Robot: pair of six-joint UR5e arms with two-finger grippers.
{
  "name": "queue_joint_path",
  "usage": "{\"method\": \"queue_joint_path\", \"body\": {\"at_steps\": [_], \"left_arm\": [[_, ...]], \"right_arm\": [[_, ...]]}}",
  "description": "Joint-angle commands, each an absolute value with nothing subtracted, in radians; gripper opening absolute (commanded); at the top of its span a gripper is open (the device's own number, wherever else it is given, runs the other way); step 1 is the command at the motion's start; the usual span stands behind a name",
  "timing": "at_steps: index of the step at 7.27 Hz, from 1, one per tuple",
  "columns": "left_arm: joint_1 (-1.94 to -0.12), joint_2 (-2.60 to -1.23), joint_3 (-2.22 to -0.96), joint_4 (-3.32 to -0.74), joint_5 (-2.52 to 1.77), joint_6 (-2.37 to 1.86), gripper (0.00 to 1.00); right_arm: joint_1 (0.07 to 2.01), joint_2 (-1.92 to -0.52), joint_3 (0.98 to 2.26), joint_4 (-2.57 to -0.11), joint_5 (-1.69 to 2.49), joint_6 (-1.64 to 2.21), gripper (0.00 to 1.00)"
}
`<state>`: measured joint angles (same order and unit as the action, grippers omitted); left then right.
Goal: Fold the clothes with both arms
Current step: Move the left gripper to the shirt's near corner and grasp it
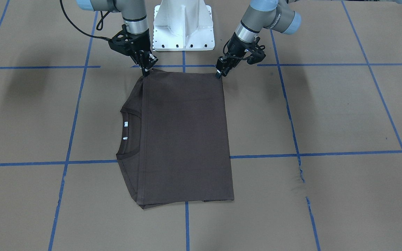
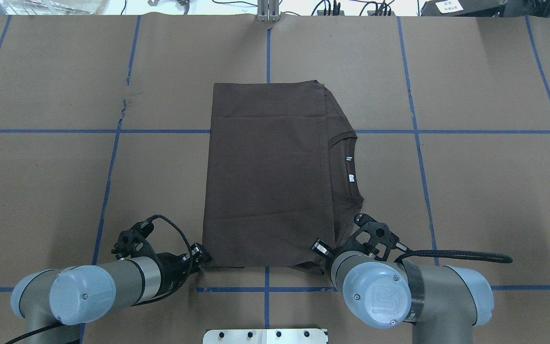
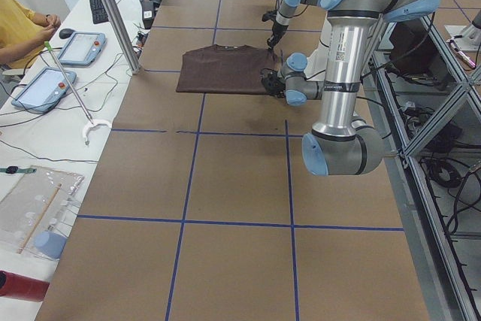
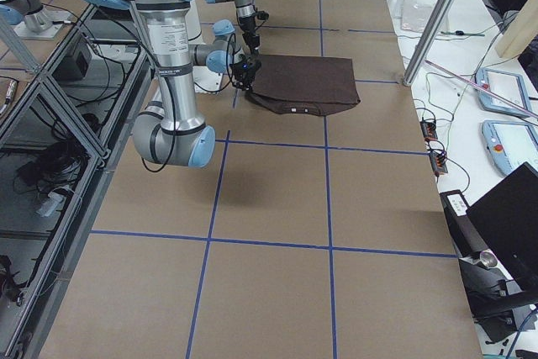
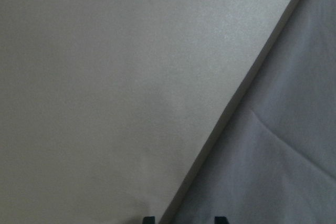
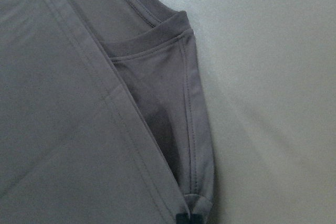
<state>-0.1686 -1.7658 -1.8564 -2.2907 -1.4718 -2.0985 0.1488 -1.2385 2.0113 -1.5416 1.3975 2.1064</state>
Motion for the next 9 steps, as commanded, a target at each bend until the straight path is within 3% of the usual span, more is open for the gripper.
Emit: {"method": "queue_joint_path", "body": {"at_steps": [1,2,3,6,9], "left_arm": [[-0.164,-1.769,-1.848,-2.290,-1.473,-2.098,0.42],[-0.164,-1.775,-1.848,-2.290,-1.474,-2.098,0.29],[-0.164,-1.775,-1.848,-2.290,-1.474,-2.098,0.00],[-0.170,-1.772,-1.908,-2.290,-1.474,-2.098,0.00],[-0.166,-1.764,-2.080,-2.139,-1.474,-2.171,0.00]], "right_arm": [[0.149,-1.238,2.013,-1.542,1.397,2.106,0.00],[0.149,-1.238,2.013,-1.542,1.397,2.106,0.00],[0.149,-1.238,2.014,-1.542,1.397,2.106,0.00],[0.149,-1.238,2.017,-1.542,1.397,2.106,0.00],[0.146,-1.250,2.110,-1.581,1.405,2.109,0.00]]}}
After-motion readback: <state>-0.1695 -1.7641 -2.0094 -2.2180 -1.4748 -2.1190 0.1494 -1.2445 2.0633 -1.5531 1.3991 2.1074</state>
